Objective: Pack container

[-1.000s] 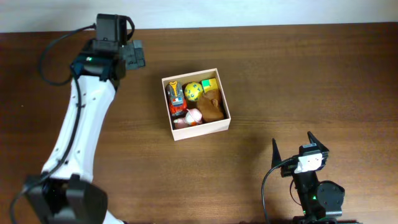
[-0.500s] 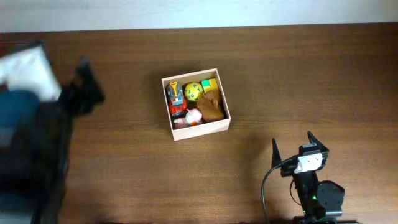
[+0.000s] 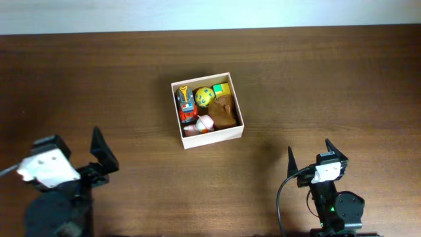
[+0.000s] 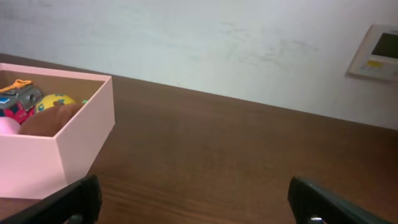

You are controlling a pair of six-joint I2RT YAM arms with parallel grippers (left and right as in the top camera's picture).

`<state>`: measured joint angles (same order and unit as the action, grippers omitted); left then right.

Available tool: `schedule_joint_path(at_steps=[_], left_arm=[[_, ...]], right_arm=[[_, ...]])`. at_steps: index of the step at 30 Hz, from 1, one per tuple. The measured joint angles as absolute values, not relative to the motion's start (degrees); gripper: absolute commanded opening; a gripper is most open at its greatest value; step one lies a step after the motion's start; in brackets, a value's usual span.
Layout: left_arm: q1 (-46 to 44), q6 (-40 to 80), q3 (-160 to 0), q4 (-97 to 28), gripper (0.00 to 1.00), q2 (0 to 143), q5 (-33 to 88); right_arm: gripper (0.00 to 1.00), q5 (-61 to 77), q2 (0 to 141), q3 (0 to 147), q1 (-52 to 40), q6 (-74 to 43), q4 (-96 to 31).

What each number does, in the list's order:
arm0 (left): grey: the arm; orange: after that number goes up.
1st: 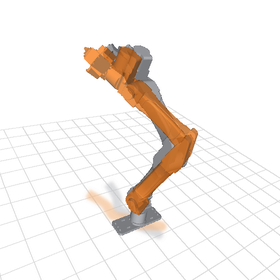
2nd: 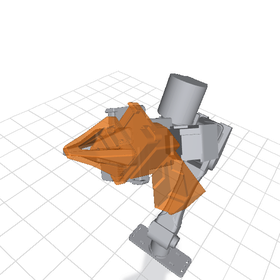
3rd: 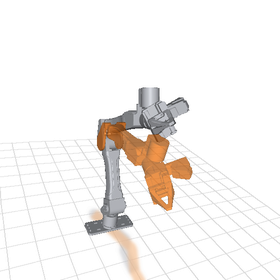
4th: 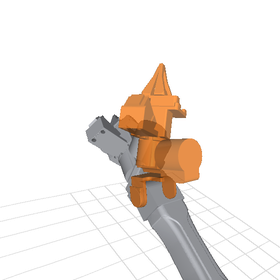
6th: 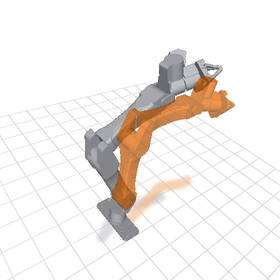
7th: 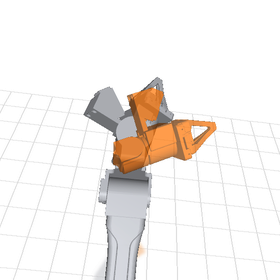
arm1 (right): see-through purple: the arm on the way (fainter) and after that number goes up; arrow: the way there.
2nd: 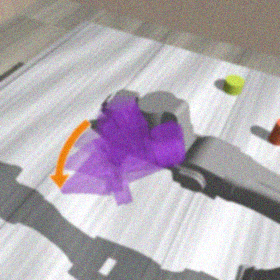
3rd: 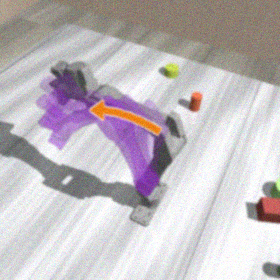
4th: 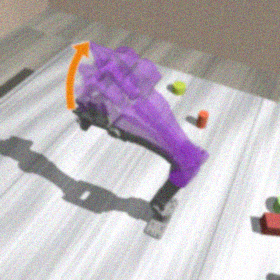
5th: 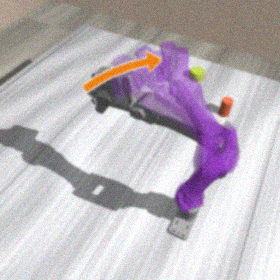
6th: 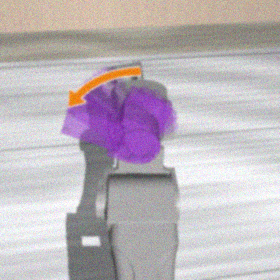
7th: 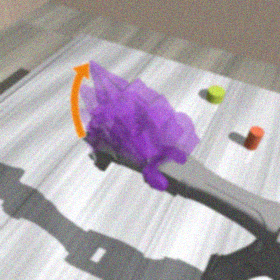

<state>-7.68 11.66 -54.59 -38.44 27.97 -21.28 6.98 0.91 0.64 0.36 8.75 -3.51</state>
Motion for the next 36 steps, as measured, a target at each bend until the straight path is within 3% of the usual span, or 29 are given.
schedule_joint_path(at_steps=[9, 17, 36], left_arm=[[-7.68, 11.66, -32.8, -19.77, 0.99, 18.2, -21.47], [-7.53, 11.86, -21.85, -10.74, 0.99, 15.07, -20.16], [-5.37, 11.86, -13.19, -8.27, 0.99, 5.26, -13.58]], right_arm=[[0.99, 6.98, 0.91, 0.62, 0.36, 8.71, -3.51], [0.99, 6.96, 0.91, 0.62, 0.36, 8.75, -3.51], [0.99, 6.96, 0.91, 0.62, 0.36, 8.75, -3.51]])
